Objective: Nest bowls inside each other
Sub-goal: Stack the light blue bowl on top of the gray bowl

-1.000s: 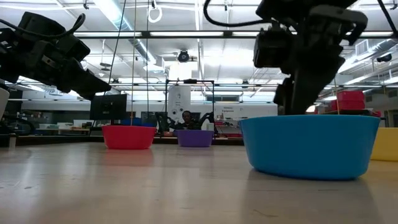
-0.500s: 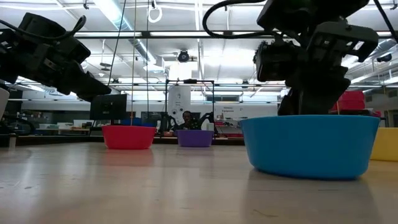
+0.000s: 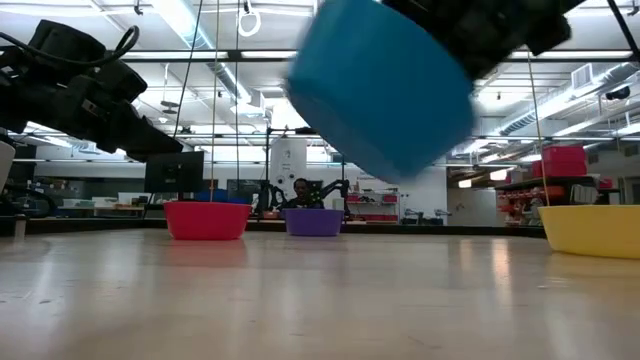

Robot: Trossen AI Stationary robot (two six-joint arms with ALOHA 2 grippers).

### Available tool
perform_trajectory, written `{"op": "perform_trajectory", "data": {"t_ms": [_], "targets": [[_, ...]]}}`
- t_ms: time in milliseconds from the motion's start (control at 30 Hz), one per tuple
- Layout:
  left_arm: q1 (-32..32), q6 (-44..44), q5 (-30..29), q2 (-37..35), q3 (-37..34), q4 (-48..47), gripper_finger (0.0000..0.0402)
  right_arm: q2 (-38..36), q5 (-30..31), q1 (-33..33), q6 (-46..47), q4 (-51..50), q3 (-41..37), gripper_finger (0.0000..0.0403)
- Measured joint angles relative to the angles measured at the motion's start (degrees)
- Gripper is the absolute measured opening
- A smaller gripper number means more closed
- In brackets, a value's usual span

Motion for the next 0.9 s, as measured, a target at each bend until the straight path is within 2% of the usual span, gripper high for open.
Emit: {"op": "perform_trajectory", "data": {"t_ms": [100, 200, 400, 567, 767, 900], "targets": [[0.00, 0.00, -0.70, 0.02, 0.00, 0.41, 0.0071, 1.82, 1.38, -1.53, -3.68, 4.11, 2.97, 0.0002], [0.00, 0.01, -1.01, 0.00, 0.00, 1.27, 0.0071, 6.98, 0.75, -2.57, -7.48, 5.65, 9.01, 0.0002], [0.02, 0.17, -2.58, 0.00, 0.00, 0.91, 0.0071, 19.83, -6.64, -3.45, -13.70, 5.60, 25.45, 0.0001], [0.02, 0.21, -4.12, 0.00, 0.00, 0.73, 0.0071, 27.52, -11.43, -3.54, -16.95, 4.03, 36.75, 0.0001], [0.02, 0.25, -6.10, 0.02, 0.02, 0.69, 0.0071, 34.34, -18.20, -3.51, -17.12, 2.59, 45.82, 0.0000], [0.02, 0.25, -7.24, 0.01, 0.01, 0.71, 0.0071, 37.47, -18.61, -2.97, -16.80, 5.51, 48.61, 0.0000]]}}
